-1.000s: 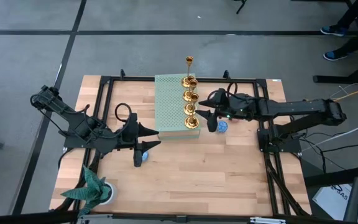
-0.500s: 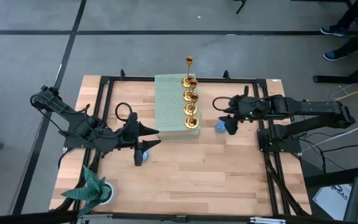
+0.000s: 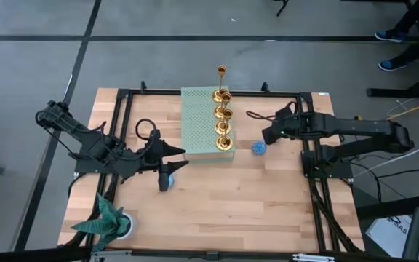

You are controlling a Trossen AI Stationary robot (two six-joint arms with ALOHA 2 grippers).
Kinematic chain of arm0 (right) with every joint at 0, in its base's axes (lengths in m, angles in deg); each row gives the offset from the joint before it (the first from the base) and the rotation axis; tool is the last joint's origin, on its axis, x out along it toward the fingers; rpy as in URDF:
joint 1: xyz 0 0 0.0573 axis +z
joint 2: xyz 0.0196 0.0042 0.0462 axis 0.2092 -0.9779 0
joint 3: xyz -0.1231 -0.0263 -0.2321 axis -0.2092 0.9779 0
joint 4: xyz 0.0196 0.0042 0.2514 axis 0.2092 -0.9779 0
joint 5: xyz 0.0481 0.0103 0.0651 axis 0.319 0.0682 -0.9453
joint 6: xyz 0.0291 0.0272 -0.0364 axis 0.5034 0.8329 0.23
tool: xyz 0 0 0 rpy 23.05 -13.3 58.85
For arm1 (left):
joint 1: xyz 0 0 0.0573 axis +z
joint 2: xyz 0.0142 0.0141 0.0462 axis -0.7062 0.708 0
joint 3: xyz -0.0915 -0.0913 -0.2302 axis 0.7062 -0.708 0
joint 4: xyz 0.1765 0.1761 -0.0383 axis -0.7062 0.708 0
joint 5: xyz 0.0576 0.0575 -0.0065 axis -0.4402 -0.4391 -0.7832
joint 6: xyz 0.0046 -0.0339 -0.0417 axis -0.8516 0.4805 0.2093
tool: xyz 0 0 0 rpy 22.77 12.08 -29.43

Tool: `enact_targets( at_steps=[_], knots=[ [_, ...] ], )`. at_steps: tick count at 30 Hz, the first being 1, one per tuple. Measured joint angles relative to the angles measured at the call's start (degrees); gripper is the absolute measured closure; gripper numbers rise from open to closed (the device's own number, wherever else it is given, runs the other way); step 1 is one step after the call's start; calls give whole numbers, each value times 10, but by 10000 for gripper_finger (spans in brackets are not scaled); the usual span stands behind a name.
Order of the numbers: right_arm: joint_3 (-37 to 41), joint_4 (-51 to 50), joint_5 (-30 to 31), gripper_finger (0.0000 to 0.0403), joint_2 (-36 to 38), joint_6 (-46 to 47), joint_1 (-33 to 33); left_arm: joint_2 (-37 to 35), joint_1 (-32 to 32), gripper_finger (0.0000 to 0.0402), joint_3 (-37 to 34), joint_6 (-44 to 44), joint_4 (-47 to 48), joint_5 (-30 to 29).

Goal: Pick & Place candle stick holders
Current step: Move the pink scented candle to the bottom right

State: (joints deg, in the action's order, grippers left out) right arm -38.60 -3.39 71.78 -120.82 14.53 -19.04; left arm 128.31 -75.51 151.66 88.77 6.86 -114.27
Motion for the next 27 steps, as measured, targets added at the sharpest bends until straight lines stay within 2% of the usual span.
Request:
enact_targets(
  at_steps=[6,9,13,18,27],
  knots=[
    [133,125,-79,213,1,23,-70,0,0,224,0,0,-3,1],
    [166,168,-108,220,1,23,-99,0,0,224,0,1,-3,1],
    [170,189,-106,225,2,2,-129,0,0,224,0,1,-3,1],
    [163,189,-50,225,1,-34,-172,0,0,224,0,3,-3,1],
    [163,201,-85,225,-46,-39,-241,0,0,224,0,15,-3,1]
  ],
)
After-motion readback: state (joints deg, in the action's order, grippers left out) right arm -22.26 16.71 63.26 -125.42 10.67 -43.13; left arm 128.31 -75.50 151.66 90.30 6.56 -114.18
